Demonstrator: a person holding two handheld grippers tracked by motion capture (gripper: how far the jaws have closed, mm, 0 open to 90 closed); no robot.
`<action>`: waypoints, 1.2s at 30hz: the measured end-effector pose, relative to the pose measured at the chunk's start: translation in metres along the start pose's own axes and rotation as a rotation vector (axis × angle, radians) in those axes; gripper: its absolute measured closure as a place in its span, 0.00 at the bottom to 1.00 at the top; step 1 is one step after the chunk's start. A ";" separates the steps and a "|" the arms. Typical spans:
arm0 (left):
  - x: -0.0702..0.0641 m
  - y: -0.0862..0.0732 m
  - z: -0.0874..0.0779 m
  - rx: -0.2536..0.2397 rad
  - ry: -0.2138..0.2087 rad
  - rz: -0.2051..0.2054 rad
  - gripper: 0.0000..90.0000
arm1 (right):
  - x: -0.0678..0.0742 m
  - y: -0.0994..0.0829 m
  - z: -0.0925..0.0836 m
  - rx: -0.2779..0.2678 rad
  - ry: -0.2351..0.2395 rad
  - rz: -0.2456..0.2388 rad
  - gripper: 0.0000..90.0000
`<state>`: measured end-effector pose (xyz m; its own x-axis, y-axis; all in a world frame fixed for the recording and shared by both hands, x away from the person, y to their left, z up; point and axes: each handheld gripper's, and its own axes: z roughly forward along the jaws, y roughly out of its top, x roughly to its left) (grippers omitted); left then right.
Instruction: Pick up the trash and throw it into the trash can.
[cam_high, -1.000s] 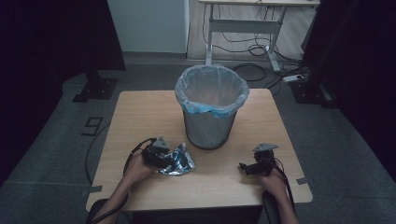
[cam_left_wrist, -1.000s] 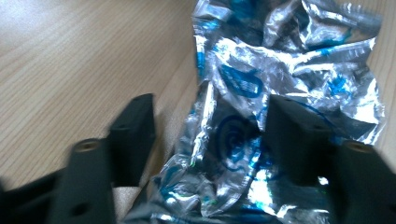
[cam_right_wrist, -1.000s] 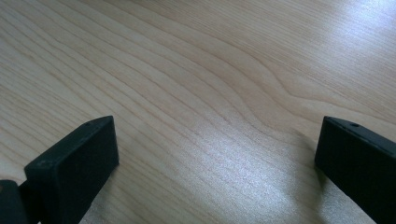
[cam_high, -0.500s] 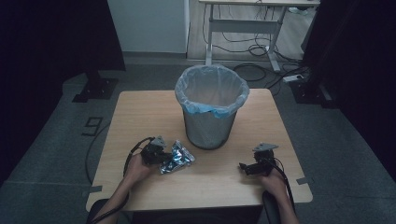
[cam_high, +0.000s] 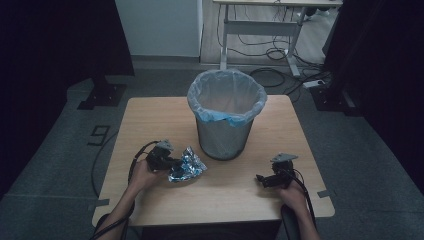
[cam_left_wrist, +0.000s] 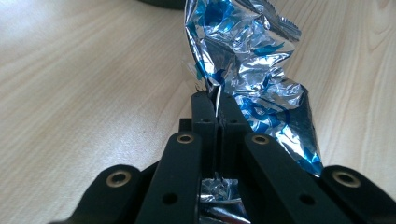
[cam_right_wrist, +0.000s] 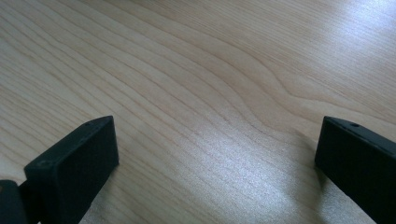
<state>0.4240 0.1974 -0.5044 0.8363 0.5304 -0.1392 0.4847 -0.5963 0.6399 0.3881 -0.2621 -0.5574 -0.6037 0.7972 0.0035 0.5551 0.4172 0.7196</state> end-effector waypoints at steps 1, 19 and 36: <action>0.000 0.000 0.000 0.000 0.000 0.000 0.98 | 0.000 0.000 0.000 0.000 0.000 0.000 0.00; 0.011 0.033 -0.051 0.005 0.000 -0.016 0.98 | 0.000 0.000 0.000 0.003 0.000 0.001 0.00; 0.023 0.067 -0.100 0.003 0.013 -0.051 0.98 | 0.000 0.000 0.000 0.000 -0.001 -0.005 0.00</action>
<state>0.4503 0.2298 -0.3893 0.8071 0.5678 -0.1616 0.5273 -0.5702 0.6300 0.3883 -0.2624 -0.5573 -0.6061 0.7954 -0.0008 0.5522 0.4215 0.7193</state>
